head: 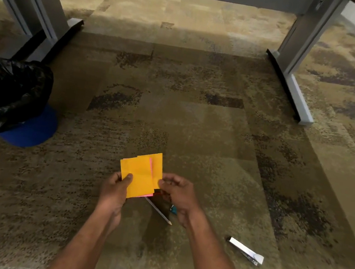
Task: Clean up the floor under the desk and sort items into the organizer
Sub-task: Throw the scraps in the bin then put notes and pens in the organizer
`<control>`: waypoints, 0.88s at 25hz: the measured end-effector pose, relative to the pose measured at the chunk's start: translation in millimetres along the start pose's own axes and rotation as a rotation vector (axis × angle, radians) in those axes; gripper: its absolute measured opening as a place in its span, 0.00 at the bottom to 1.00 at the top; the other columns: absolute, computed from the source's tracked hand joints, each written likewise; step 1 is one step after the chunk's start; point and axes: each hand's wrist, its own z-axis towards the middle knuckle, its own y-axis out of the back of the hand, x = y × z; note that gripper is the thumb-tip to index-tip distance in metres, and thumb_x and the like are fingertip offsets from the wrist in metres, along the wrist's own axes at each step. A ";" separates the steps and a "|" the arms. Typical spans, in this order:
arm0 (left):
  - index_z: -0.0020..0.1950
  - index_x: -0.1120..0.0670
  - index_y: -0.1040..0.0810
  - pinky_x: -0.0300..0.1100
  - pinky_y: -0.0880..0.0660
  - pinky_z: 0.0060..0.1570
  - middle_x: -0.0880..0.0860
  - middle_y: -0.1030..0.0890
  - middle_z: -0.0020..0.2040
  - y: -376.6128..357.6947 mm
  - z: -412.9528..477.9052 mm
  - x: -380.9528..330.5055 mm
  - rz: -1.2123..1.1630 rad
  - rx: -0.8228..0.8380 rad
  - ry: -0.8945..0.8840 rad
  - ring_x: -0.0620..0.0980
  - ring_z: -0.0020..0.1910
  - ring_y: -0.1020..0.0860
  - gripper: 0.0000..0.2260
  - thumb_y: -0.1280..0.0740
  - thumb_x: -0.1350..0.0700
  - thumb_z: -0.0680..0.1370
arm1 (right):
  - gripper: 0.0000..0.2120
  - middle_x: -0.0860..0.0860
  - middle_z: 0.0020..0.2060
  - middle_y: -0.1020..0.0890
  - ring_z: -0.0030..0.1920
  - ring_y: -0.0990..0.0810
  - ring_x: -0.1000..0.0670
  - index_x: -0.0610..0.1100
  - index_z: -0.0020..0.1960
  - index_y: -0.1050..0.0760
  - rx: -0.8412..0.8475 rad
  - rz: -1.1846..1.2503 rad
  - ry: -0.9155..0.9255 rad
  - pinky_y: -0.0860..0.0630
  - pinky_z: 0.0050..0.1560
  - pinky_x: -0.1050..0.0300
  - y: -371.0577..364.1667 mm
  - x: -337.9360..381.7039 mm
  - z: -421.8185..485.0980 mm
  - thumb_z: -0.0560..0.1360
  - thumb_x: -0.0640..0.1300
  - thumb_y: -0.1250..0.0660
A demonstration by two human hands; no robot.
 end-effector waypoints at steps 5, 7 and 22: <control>0.44 0.52 0.22 0.45 0.28 0.42 0.55 0.19 0.45 -5.0 2.4 10.5 0.048 -0.012 -0.035 0.53 0.41 0.22 0.06 0.34 0.57 0.81 | 0.09 0.49 0.34 0.18 0.27 0.24 0.58 0.35 0.55 0.19 -0.009 0.008 -0.057 0.28 0.27 0.67 0.6 -2.8 -10.5 0.75 0.32 0.31; 0.45 0.52 0.21 0.52 0.25 0.51 0.58 0.18 0.49 -4.4 5.3 16.7 0.003 0.017 -0.018 0.56 0.48 0.21 0.05 0.33 0.59 0.80 | 0.09 0.50 0.30 0.18 0.25 0.24 0.59 0.34 0.55 0.20 0.015 0.010 -0.062 0.28 0.26 0.67 -6.0 -6.8 -18.0 0.75 0.31 0.32; 0.59 0.55 0.21 0.53 0.24 0.54 0.58 0.19 0.55 10.7 13.7 7.7 -0.101 -0.151 0.026 0.53 0.45 0.21 0.08 0.34 0.60 0.80 | 0.12 0.45 0.50 0.17 0.53 0.18 0.42 0.45 0.53 0.21 -0.567 -1.073 -0.275 0.25 0.47 0.54 78.8 -55.2 -45.9 0.71 0.46 0.31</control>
